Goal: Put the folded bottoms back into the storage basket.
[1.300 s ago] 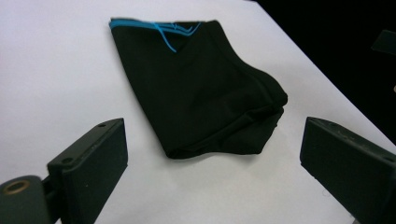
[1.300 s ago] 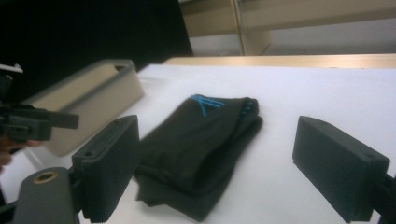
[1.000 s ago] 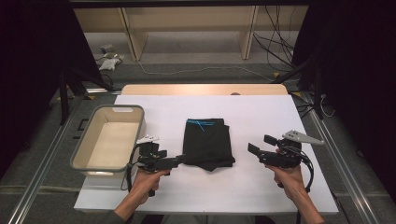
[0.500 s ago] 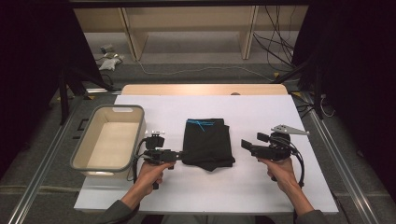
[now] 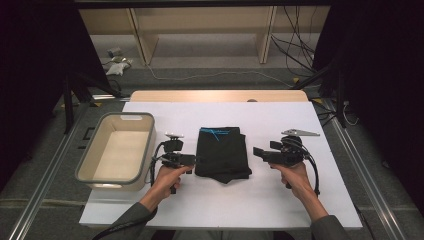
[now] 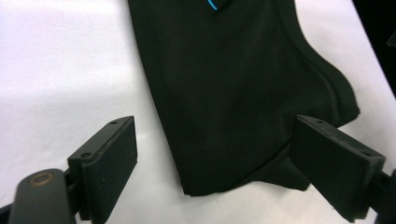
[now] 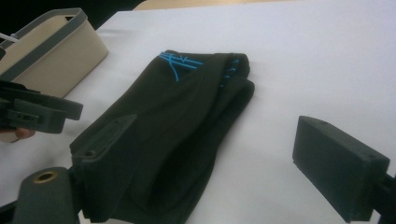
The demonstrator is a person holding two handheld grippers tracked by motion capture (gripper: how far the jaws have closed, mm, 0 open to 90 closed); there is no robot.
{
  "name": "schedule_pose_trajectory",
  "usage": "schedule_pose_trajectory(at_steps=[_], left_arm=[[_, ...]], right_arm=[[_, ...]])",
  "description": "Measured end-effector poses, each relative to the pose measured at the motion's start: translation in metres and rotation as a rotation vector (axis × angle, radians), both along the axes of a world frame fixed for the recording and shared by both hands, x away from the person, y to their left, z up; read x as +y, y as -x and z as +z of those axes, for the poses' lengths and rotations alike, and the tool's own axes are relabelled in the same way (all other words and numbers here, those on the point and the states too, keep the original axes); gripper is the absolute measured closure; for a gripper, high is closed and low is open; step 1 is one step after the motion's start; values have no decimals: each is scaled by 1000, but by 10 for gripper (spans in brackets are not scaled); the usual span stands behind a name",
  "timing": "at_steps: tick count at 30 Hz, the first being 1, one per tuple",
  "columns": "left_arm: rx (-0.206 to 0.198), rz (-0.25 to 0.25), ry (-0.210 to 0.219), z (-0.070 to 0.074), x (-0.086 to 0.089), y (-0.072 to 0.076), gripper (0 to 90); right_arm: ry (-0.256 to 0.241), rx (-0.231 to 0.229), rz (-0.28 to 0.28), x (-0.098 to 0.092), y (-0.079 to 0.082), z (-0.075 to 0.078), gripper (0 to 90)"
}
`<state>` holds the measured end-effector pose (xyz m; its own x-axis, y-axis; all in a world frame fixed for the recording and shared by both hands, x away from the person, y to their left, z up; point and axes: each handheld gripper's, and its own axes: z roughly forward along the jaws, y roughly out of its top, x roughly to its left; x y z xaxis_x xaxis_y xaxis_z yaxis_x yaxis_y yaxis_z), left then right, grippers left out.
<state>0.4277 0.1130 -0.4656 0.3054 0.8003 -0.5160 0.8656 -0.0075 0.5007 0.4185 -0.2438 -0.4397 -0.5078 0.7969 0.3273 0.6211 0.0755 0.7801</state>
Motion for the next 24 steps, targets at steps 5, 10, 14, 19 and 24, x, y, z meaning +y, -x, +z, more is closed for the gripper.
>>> schedule_pose_trajectory(at_steps=[5, 10, 14, 19, 24], left_arm=[[13, -5, -14, -3, -3, -11, 169], [29, -13, -22, -5, -5, -17, 188], [27, -13, -21, -6, -5, -20, 226], [36, -27, -30, -8, -6, -23, 278], [38, -35, -36, -12, -6, -24, 389]], right_arm=[[0, 10, 10, 3, -6, 1, 155], [-2, 6, 0, 4, -11, 3, 156], [2, 21, -2, 7, -15, 1, 156], [17, 41, 13, 14, -21, -2, 155], [23, 50, 19, 21, -26, -4, 155]])
